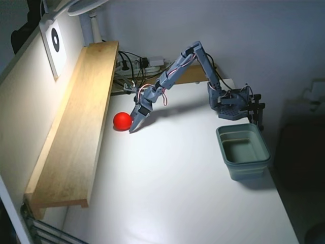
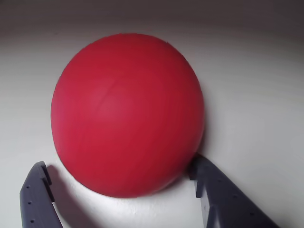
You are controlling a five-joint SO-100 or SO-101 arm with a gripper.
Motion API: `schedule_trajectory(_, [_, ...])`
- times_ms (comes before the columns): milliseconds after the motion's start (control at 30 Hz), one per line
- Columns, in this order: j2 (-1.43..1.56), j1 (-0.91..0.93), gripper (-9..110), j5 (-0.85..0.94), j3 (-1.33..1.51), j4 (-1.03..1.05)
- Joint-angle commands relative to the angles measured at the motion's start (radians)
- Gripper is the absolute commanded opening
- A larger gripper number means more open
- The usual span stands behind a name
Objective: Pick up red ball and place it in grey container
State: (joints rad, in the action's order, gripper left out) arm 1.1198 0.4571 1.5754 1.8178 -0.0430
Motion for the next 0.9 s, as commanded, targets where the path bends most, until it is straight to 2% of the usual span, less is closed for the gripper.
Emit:
schedule_trajectory(0, [-0.015,0.0,38,-0.005,-0.083,0.028])
schedule_trajectory(367, [-0.172,0.0,38,-0.005,-0.34,0.128])
schedule_trajectory(633, [-0.193,0.0,38,-0.005,-0.375,0.142])
schedule_trajectory(667, [-0.193,0.0,23,-0.005,-0.375,0.142])
schedule_trajectory(867, [-0.193,0.0,23,-0.005,-0.375,0.142])
